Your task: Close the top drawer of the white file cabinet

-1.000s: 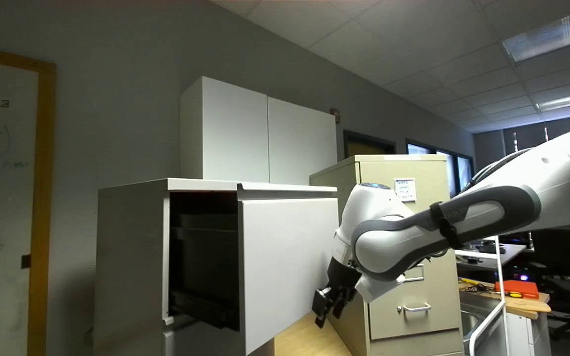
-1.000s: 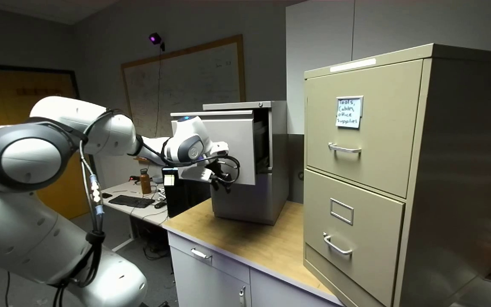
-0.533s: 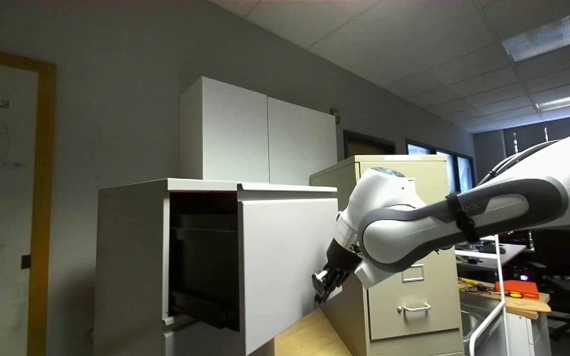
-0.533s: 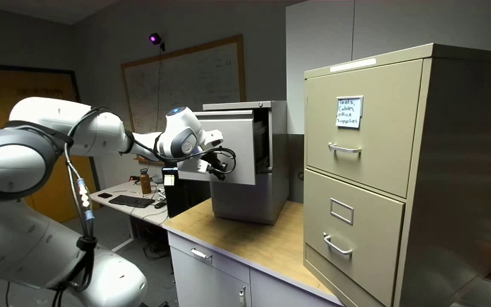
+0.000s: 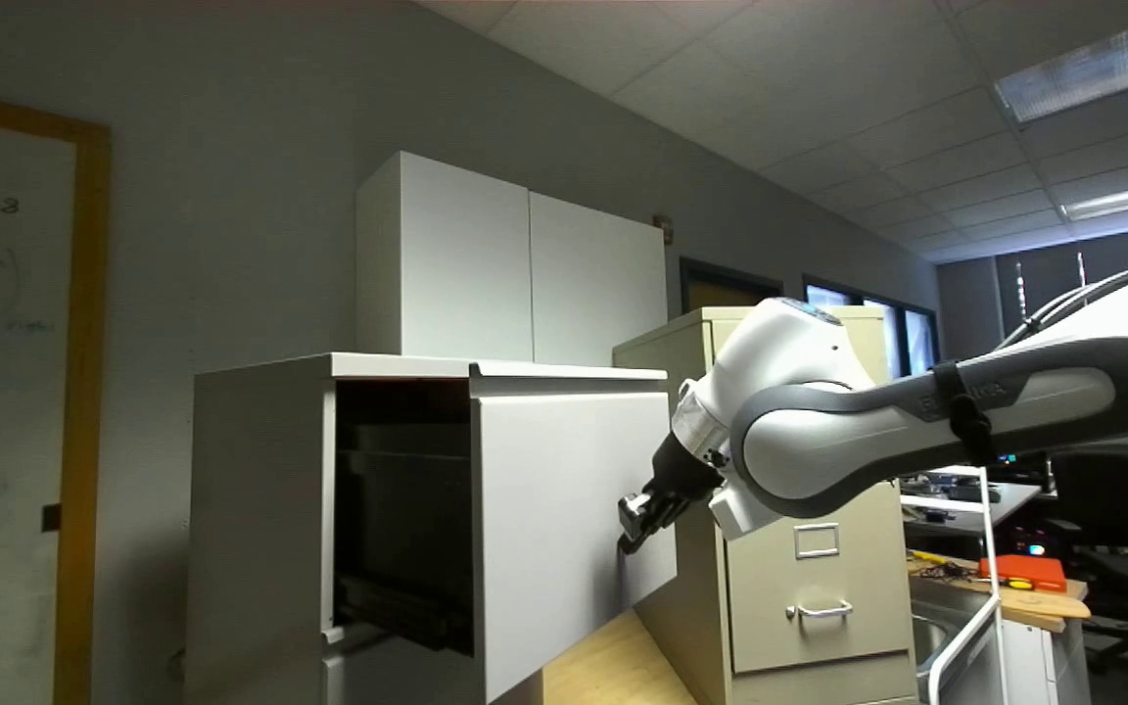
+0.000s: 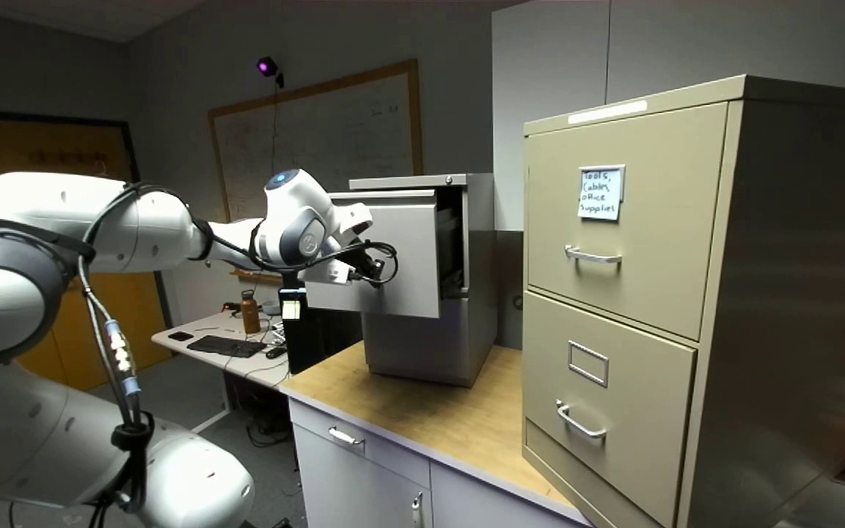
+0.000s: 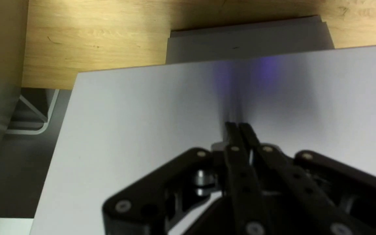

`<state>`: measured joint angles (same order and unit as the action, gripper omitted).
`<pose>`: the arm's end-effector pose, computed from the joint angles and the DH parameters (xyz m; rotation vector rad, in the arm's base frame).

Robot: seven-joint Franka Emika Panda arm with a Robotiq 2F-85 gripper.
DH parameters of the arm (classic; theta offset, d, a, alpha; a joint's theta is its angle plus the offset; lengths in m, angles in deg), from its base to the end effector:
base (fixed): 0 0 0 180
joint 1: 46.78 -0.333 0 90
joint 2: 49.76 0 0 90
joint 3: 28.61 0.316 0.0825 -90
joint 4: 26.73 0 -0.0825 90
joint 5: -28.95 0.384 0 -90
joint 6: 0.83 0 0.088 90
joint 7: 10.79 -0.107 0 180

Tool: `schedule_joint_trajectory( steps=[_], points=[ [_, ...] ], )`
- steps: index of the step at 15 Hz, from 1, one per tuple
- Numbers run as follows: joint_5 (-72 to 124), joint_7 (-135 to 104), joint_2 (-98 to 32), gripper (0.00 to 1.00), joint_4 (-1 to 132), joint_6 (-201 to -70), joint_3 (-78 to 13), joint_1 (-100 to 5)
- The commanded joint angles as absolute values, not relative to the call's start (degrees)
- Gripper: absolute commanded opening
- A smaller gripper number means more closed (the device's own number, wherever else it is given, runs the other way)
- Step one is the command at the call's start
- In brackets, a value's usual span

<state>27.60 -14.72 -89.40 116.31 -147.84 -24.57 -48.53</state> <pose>0.3900 0.0457 0.6027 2.9117 0.0712 1.1667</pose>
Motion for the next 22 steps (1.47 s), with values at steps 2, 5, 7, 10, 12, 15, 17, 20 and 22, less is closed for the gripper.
schedule_joint_trajectory(
  steps=[2,5,7,10,12,15,17,20,22],
  points=[
    [29.74,-16.24,-89.47,0.06,116.38,-155.12,-24.28,-49.36],
    [30.12,-16.82,-86.21,0.06,115.01,-159.28,-23.54,-49.31],
    [29.94,-17.41,-83.28,0.05,113.52,-162.08,-22.87,-49.14],
    [30.31,-18.07,-77.59,0.05,109.91,-165.32,-22.2,-49.65],
    [30.28,-18.98,-73.53,0.05,106.72,-166.25,-21.42,-49.57],
    [29.64,-20.72,-67.78,0.05,100.83,-166.01,-19.72,-49.17],
    [29.0,-22.15,-64.01,0.05,96.49,-165.2,-18.4,-49.0],
    [27.54,-24.54,-58.46,0.05,90.21,-164.3,-16.14,-48.43],
    [25.82,-26.11,-54.82,0.05,86.18,-163.73,-14.9,-47.95]
  ],
)
